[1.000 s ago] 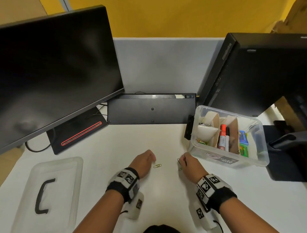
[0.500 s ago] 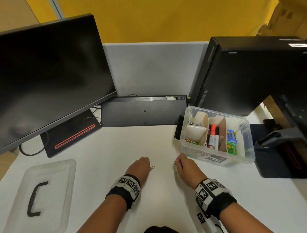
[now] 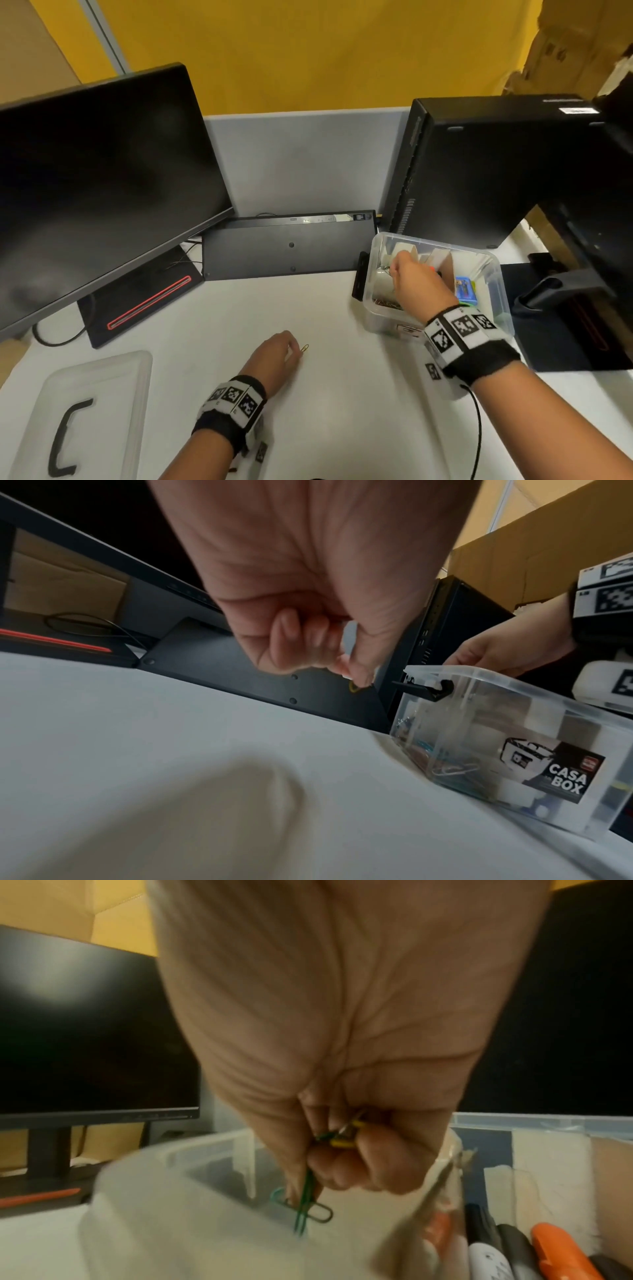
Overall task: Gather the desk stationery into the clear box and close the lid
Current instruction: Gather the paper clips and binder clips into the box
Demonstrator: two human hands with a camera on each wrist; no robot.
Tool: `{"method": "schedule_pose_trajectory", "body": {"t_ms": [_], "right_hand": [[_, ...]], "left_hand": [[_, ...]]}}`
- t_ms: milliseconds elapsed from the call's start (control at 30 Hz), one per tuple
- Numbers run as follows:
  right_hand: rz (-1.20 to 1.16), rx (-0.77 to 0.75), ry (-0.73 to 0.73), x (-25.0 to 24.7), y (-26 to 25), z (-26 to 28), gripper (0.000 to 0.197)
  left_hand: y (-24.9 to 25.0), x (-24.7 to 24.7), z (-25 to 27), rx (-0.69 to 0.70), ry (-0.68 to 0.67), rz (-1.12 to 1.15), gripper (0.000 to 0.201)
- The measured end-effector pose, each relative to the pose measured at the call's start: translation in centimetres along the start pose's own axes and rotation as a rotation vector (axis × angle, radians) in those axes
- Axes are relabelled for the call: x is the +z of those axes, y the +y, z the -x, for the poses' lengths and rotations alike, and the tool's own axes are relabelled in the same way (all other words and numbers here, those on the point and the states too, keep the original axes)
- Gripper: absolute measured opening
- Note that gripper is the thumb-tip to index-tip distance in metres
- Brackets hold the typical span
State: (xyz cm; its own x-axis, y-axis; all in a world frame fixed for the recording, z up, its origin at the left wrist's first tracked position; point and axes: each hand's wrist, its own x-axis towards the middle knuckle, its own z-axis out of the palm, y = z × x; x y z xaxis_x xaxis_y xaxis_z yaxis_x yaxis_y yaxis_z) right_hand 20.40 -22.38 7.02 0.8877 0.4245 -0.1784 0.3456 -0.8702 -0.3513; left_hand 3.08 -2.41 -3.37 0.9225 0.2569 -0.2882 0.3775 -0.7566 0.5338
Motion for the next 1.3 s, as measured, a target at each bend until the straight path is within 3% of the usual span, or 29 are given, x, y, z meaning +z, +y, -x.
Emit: {"method": "schedule_pose_trajectory", "body": {"t_ms": [167, 467, 633, 733, 833, 933, 1033, 1133, 1300], "right_hand": [[0.267, 0.049, -0.274, 0.8, -0.9, -3.5, 0.02], [0.336, -0.026, -0.384, 0.8, -1.2, -4.9, 0.028], [0.323, -0.095, -0.52, 0.2, -1.0, -3.7, 0.033], [0.123, -0.108, -0.417, -0.5, 0.0, -2.7, 0.029], [-0.076, -0.145, -0.117, -0.7, 2.4, -1.3, 0.029], [-0.103, -0.152, 0.201, -0.2, 6.3, 0.3, 0.02], [-0.03, -0.008, 0.394, 1.0, 10.6, 1.6, 0.022], [0.005, 0.206, 0.379, 2.4, 13.3, 2.1, 0.047], [-0.162, 0.267, 0.328, 2.8, 13.8, 2.1, 0.053]], "left_hand": [[-0.9, -1.8, 0.8, 0.03, 0.077, 0.048, 0.01], [-1.3, -3.5, 1.5, 0.039, 0.116, 0.03, 0.012], [-0.8, -3.4, 1.7, 0.039, 0.1, 0.045, 0.011], [-0.2, -3.0, 2.0, 0.054, 0.094, 0.071, 0.01], [1.0, -2.6, 2.2, 0.068, 0.103, 0.11, 0.008], [3.4, -2.4, 2.3, 0.104, 0.12, 0.136, 0.007], [6.9, -2.5, 1.6, 0.159, 0.144, 0.143, 0.005], [11.0, -2.6, 0.0, 0.223, 0.175, 0.085, 0.006], [17.7, -1.6, -5.0, 0.178, 0.08, -0.217, 0.019]]}}
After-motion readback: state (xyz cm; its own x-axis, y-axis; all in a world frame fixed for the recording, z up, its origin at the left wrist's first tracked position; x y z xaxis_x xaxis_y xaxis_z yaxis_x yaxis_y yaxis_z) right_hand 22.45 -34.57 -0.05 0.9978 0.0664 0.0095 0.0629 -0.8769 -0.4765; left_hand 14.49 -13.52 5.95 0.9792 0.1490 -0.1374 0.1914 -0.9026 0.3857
